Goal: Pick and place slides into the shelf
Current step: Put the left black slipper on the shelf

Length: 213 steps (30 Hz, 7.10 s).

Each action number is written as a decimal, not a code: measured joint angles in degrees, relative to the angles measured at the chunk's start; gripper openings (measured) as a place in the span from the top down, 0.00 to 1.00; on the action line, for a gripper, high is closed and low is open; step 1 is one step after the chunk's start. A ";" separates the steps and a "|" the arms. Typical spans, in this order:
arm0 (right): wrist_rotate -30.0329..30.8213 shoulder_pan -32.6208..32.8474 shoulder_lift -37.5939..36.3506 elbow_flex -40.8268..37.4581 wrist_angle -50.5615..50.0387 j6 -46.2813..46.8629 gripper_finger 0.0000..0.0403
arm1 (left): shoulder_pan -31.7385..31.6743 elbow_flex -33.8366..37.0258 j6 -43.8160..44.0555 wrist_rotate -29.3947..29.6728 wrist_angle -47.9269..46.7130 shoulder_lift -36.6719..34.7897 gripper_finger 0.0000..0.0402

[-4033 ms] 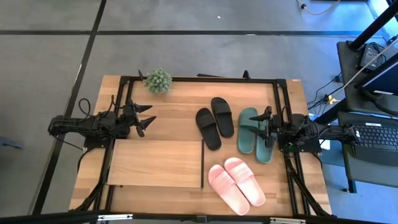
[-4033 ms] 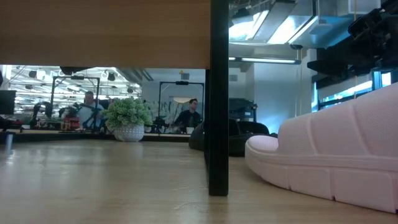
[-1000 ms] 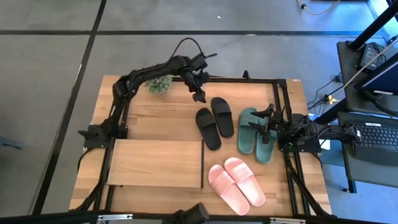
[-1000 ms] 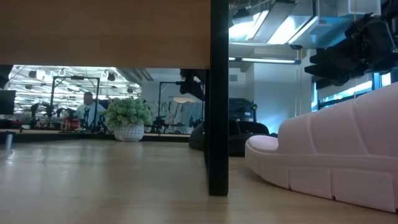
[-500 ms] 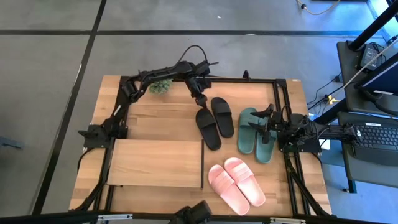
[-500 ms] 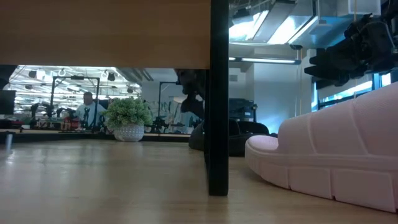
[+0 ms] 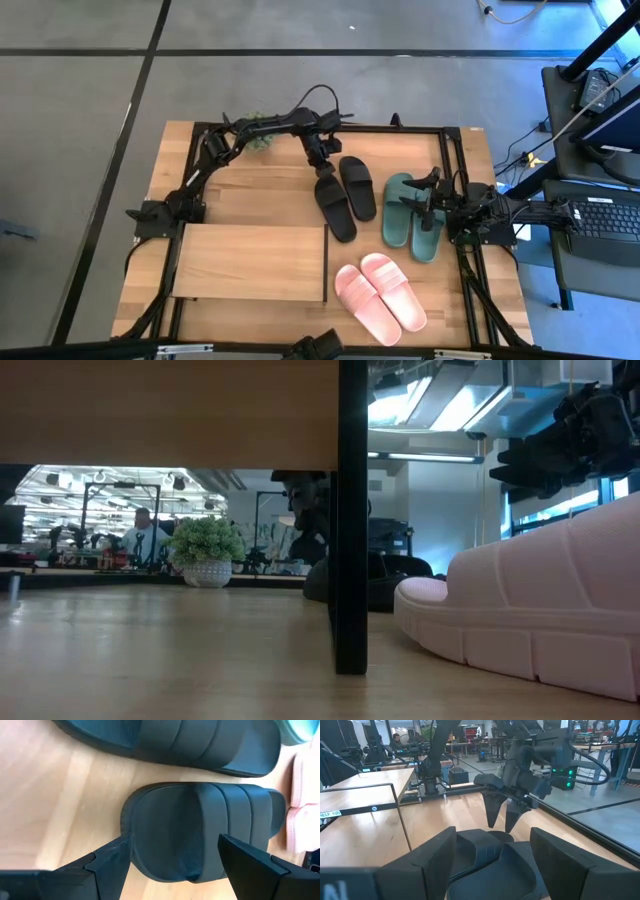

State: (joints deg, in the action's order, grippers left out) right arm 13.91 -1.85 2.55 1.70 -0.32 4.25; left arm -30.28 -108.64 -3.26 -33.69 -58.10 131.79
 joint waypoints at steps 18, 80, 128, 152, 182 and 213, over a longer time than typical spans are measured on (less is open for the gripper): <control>0.00 -0.02 0.00 0.02 0.00 -0.01 0.37 | 2.25 0.00 1.59 -2.14 -3.55 0.00 0.29; -2.31 0.00 0.03 0.02 -0.21 3.18 0.37 | 5.20 0.00 4.04 -1.44 -1.07 -0.04 0.87; -2.38 1.36 28.22 -0.22 17.02 -6.25 0.37 | 6.75 0.00 13.66 5.19 2.42 -0.04 0.48; -6.18 6.14 55.74 12.16 25.19 -12.17 0.37 | 6.84 0.01 13.37 -2.96 3.08 0.24 0.49; -16.63 4.64 92.66 33.88 21.36 -9.22 0.37 | 8.76 3.72 13.68 -4.75 3.91 0.42 0.49; -13.68 4.33 92.83 33.81 19.41 -8.98 0.37 | 8.15 4.55 11.61 -12.74 8.08 0.55 0.97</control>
State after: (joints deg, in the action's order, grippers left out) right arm 0.23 2.48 95.37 35.51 19.09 -4.73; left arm -22.13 -104.09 8.34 -46.44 -50.02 132.33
